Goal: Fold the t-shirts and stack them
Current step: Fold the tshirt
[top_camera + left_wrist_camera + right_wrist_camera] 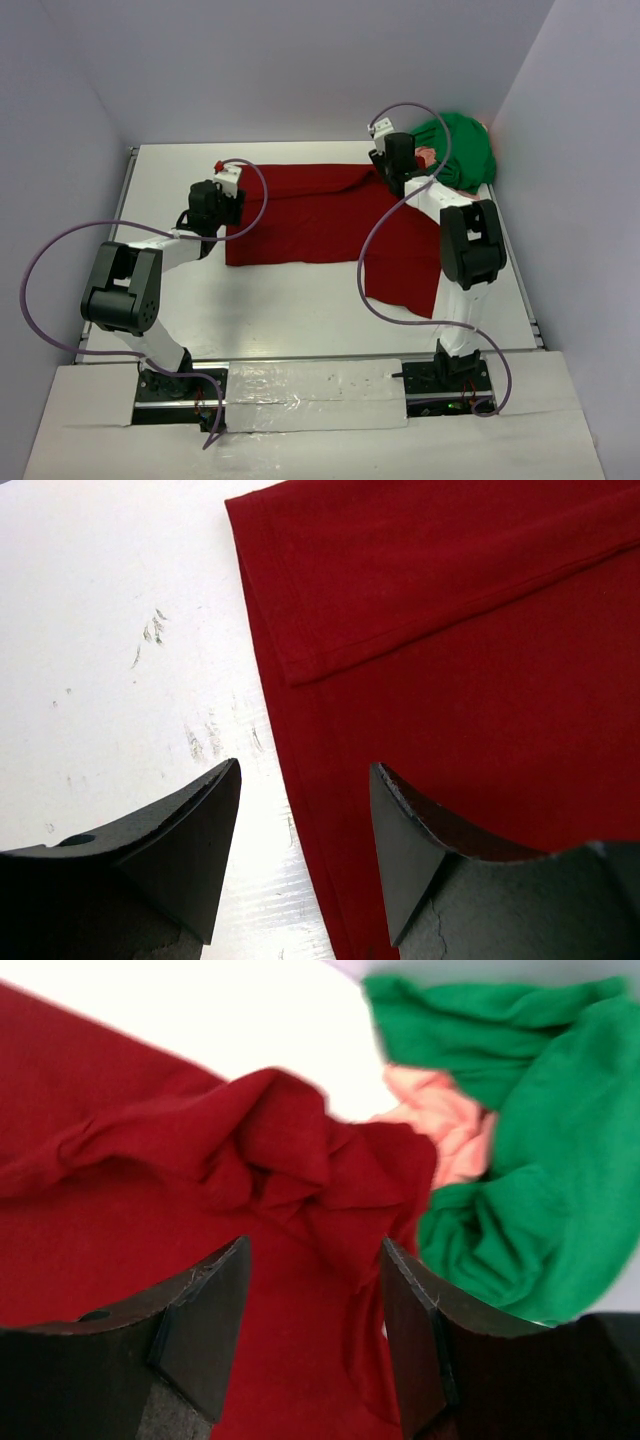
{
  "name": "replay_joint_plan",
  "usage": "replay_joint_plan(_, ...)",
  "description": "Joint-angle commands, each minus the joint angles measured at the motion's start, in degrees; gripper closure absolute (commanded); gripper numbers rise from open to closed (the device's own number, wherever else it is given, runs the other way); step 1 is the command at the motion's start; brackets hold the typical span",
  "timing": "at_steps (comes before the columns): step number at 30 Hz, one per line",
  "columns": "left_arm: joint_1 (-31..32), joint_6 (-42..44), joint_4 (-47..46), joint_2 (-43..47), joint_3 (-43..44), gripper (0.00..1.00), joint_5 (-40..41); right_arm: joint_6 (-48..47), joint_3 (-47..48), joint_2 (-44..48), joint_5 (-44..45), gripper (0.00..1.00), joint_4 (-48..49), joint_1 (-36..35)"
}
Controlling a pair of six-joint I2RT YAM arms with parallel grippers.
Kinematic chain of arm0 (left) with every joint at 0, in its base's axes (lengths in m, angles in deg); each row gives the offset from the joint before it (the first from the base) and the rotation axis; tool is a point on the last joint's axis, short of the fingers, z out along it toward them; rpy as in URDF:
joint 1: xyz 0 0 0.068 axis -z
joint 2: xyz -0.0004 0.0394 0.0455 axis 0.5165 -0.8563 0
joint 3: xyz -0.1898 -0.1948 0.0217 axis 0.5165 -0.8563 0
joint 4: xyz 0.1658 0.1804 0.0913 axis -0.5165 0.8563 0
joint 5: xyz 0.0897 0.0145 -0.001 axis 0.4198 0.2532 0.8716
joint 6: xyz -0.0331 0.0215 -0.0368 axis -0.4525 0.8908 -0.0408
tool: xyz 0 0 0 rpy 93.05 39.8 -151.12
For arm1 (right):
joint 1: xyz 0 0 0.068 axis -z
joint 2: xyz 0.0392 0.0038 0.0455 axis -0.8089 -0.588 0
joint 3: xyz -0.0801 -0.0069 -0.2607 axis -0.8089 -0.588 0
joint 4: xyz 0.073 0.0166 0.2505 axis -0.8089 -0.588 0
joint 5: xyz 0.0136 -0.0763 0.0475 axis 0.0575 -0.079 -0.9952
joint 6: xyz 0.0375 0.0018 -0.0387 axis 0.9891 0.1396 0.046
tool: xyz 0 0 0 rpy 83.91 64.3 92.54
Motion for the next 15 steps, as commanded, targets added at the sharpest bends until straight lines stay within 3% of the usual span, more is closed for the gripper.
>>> replay_joint_plan(1,0.39,0.45,-0.92,1.37,0.88,0.37,0.20,1.09,1.69,-1.29,-3.02,0.39,-3.67,0.69)
replay_joint_plan(7,0.39,0.45,-0.57,1.02,1.31,0.37,0.37,-0.67,6.44,-6.21,-0.57,0.40,-7.37,1.13)
replay_joint_plan(15,0.39,0.45,-0.57,0.93,1.40,0.37,0.37,-8.14,5.48,-9.29,5.50,0.40,0.01,1.13)
